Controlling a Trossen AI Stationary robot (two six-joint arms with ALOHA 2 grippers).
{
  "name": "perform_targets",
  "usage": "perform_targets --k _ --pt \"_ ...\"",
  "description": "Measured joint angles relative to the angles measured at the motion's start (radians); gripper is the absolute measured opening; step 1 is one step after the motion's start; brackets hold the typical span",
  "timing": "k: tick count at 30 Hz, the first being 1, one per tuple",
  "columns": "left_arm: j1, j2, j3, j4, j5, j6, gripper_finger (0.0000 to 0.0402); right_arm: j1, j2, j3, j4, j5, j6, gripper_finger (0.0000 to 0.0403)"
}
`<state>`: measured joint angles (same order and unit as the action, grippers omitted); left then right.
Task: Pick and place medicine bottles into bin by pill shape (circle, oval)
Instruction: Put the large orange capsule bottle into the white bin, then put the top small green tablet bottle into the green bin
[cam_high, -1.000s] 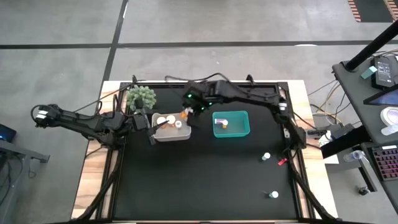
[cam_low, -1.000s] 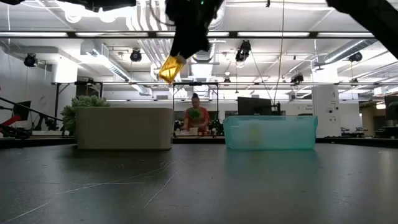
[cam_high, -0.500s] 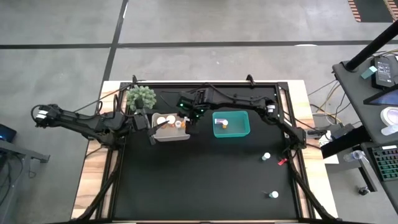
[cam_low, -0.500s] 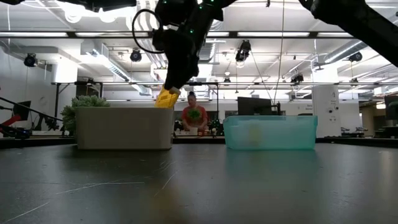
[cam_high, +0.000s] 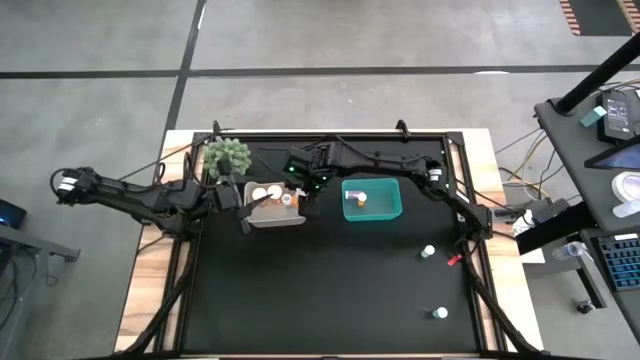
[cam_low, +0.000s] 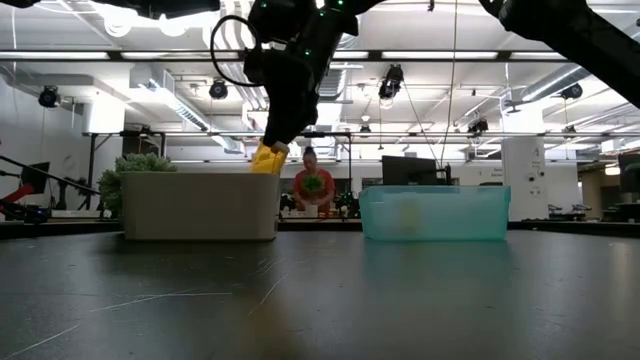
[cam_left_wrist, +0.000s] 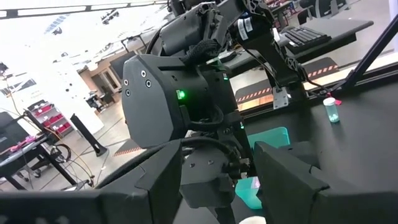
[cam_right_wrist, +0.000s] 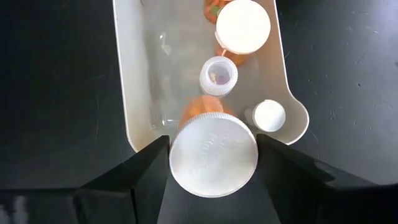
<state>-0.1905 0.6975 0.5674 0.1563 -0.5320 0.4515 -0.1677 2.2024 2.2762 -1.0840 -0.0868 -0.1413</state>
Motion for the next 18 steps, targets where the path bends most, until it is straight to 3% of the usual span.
perform_targets --k 11,18 --pt "0.0 0.005 0.0 0.001 0.0 0.001 0.0183 0.0 0.003 -0.002 0.019 0.0 0.01 0.0257" --pt "0.0 0.005 0.0 0.0 0.0 0.001 0.0183 0.0 -0.019 0.003 -0.052 0.0 0.002 0.0255"
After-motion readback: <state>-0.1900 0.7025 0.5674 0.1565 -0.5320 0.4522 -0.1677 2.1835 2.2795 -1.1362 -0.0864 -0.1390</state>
